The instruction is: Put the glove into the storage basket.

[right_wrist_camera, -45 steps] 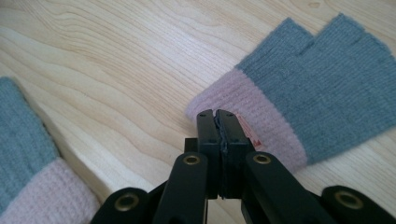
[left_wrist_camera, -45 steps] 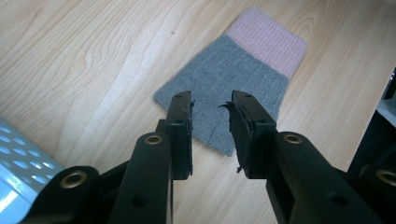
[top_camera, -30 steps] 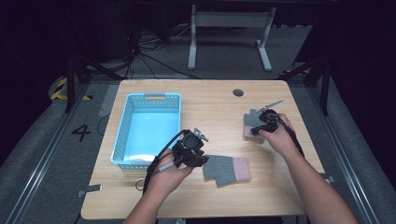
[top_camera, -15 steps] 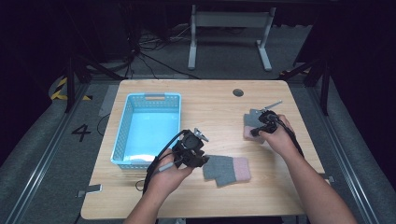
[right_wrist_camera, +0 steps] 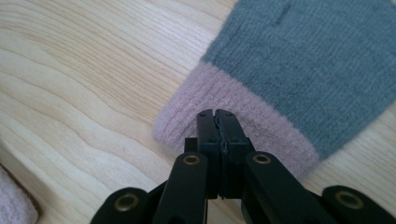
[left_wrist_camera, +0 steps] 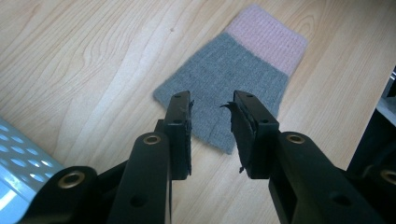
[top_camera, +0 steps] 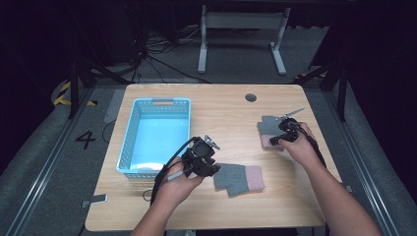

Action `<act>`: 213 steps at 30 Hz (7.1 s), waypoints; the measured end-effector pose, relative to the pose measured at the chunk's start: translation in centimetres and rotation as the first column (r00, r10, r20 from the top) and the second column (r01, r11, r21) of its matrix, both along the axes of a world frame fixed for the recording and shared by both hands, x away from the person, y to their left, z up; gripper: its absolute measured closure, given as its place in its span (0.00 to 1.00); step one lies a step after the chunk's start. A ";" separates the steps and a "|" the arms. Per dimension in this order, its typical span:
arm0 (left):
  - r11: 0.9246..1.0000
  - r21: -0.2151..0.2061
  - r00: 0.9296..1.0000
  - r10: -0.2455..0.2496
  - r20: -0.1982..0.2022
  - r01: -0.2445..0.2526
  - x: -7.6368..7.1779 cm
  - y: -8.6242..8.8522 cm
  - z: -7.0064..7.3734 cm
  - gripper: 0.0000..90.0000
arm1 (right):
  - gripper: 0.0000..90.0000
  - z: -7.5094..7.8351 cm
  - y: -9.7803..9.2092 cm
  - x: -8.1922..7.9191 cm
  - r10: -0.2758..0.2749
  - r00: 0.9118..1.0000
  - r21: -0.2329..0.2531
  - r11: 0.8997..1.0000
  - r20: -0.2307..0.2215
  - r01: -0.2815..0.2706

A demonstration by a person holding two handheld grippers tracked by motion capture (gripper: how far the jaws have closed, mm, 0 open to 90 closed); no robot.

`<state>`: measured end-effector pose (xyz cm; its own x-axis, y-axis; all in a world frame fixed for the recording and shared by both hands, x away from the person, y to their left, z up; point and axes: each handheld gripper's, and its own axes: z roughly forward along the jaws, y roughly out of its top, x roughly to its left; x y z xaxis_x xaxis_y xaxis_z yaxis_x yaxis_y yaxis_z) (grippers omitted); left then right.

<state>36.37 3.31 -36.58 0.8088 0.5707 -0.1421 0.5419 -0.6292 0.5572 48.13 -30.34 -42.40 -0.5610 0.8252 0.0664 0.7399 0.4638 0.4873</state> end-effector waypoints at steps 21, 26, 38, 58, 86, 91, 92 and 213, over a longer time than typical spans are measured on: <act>1.000 -0.008 1.000 0.004 -0.003 -0.004 0.2 0.1 -0.1 0.76 | 1.00 0.2 -3.1 -0.8 -0.044 0.999 -0.021 0.999 -0.008 0.044; 1.000 -0.012 1.000 0.003 -0.003 -0.003 0.1 0.0 0.0 0.76 | 1.00 0.3 -3.7 -1.0 -0.062 0.998 -0.018 0.998 -0.013 0.062; 1.000 -0.008 1.000 -0.002 0.001 0.002 0.2 -0.1 0.0 0.75 | 0.95 1.3 -3.9 -1.4 -0.059 0.998 0.033 0.998 0.015 0.059; 1.000 -0.011 1.000 0.004 -0.006 -0.004 0.3 0.2 0.0 0.74 | 0.68 1.5 -2.9 2.2 -0.156 0.987 0.010 0.988 0.036 0.156; 1.000 -0.010 1.000 -0.002 -0.011 0.002 0.3 0.1 -0.1 0.74 | 0.96 0.0 -2.5 3.4 -0.199 0.980 -0.067 0.978 0.002 0.199; 1.000 -0.013 1.000 -0.002 -0.010 0.002 0.3 0.1 -0.1 0.74 | 0.97 0.6 -2.7 3.2 -0.203 0.979 -0.043 0.978 0.006 0.203; 1.000 -0.014 1.000 -0.002 -0.010 0.002 0.3 0.1 -0.1 0.74 | 0.97 0.8 -2.8 3.1 -0.198 0.980 -0.037 0.979 0.015 0.198; 0.999 0.000 0.996 -0.035 -0.084 0.035 -1.1 0.8 -1.3 0.65 | 0.76 4.6 5.6 -13.2 0.446 0.894 -0.076 0.893 0.042 -0.443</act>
